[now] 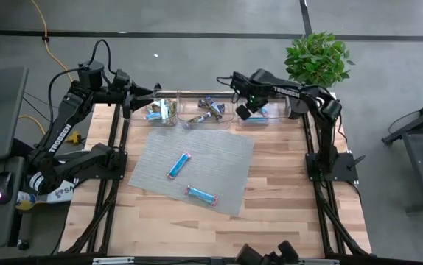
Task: Pick and place Granola Bars by type
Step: Put the red granola bar into the right transparent bin
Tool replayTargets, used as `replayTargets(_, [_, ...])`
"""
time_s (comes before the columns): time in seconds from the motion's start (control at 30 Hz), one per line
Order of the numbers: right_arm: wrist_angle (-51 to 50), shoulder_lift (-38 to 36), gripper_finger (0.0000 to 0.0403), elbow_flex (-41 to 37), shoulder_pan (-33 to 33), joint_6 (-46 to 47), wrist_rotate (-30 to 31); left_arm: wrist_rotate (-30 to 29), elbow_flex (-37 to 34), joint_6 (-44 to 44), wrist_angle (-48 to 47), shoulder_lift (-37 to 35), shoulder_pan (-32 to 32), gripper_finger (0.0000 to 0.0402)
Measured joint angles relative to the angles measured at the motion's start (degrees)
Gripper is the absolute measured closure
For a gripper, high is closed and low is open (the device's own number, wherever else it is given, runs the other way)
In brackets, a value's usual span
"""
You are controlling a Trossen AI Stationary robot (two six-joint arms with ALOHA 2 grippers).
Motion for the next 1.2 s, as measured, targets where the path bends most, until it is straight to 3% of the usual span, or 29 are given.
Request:
replayTargets(0.1, [0.7, 0.0, 0.0339, -3.1, -0.9, 0.4, -1.3, 0.0, 0.0, 0.3, 0.0, 0.0, 0.0, 0.0168])
replayTargets(0.27, [3.1, 0.0, 0.0329, -5.1, -1.4, -4.3, -8.7, 0.0, 0.0, 0.3, 0.0, 0.0, 0.0, 0.0168])
replayTargets(0.7, [6.1, -1.5, 0.0211, -2.5, -1.4, -12.7, -12.5, 0.0, 0.0, 0.3, -1.0, 0.0, 0.0, 0.0168])
replayTargets(0.8, [7.4, -3.3, 0.0202, -0.6, -1.4, -14.8, -16.4, 0.0, 0.0, 0.3, -1.0, 0.0, 0.0, 0.0168])
replayTargets(0.9, [11.0, -5.4, 0.0202, 0.8, -0.7, -16.4, -24.2, 0.0, 0.0, 0.3, -1.0, 0.0, 0.0, 0.0168])
replayTargets(1.03, [21.6, -7.9, 0.0206, 1.3, 3.4, -17.9, -35.4, 0.0, 0.0, 0.3, -0.9, 0.0, 0.0, 0.0168])
replayTargets(1.2, [33.5, -8.0, 0.021, 1.3, 13.5, -25.8, -36.7, -0.4, 0.0, 0.3, -0.5, 0.0, 0.0, 0.0168])
